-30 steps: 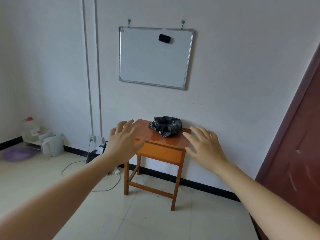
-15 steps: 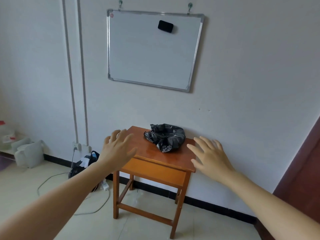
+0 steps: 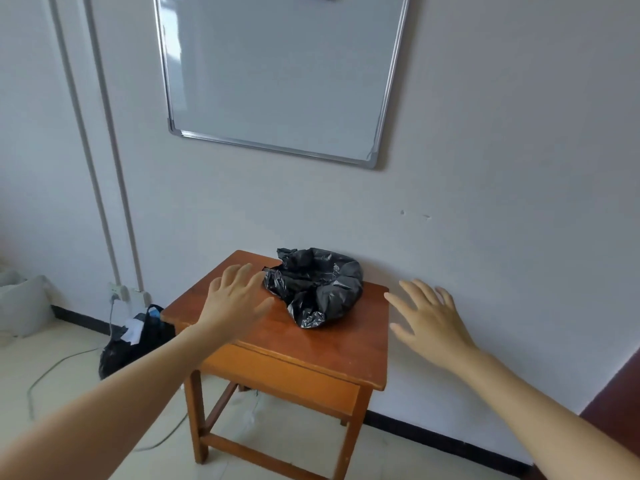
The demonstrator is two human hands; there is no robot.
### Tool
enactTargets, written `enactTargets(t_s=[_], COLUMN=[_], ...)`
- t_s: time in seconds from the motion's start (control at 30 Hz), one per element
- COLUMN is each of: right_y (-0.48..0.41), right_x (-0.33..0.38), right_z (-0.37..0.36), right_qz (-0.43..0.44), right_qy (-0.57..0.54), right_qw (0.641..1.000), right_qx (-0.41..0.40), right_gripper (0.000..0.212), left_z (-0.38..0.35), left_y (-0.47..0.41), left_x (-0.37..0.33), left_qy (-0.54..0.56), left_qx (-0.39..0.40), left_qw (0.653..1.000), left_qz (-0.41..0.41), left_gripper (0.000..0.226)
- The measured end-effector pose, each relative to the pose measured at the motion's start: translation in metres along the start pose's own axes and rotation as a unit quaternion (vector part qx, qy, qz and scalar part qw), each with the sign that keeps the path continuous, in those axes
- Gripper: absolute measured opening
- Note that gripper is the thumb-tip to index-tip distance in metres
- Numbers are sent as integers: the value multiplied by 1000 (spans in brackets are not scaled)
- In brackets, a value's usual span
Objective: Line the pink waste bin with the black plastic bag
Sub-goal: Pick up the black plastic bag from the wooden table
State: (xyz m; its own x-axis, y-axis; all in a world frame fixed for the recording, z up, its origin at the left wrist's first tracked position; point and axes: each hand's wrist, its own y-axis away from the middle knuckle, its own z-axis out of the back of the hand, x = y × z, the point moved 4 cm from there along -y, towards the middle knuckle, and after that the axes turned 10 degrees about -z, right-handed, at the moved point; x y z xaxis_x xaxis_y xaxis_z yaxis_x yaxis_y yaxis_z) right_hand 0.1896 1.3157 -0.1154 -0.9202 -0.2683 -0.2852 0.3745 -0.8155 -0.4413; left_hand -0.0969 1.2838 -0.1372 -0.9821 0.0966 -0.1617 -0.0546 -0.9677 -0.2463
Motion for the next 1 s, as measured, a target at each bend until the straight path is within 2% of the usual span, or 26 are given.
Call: enactTargets(t_s=[0.13,0.3,0.4,0.5,0.73,0.87,0.93,1.0], right_y=[-45,-78,-106,-138,-227,-261,-260,-252], right_x=[2,33,50,65,74,86,90,92], right_z=[-48,-121,-153,-176,-226,-261,-285,-301], right_qz=[42,85,96,103,96,62,66,105], right_qy=[-45,-75,-83,-94,-135,-140,-129,-101], right_qw=[998,986,983,976,965,952,941,938], right_qx=[25,126,135,165,202,264,307,315], right_gripper=[46,51,51,45,54,67,78,87], left_z=[-32,-88,-114,-134,-169,-192,-210,-229], left_y=[-38,-62,-89,-127,-236,-288,-296,-293], left_x=[-5,6,22,38,61,74,78,80], left_qy=[11,1,2,2,37,62,71,71], left_qx=[14,90,109,121,116,136,183,248], left_qw=[999,995,992,991,993,989,980,965], left_qz=[27,51,59,51,13,-8,-20,-35], left_gripper=[57,54,53,54,60,75,89,102])
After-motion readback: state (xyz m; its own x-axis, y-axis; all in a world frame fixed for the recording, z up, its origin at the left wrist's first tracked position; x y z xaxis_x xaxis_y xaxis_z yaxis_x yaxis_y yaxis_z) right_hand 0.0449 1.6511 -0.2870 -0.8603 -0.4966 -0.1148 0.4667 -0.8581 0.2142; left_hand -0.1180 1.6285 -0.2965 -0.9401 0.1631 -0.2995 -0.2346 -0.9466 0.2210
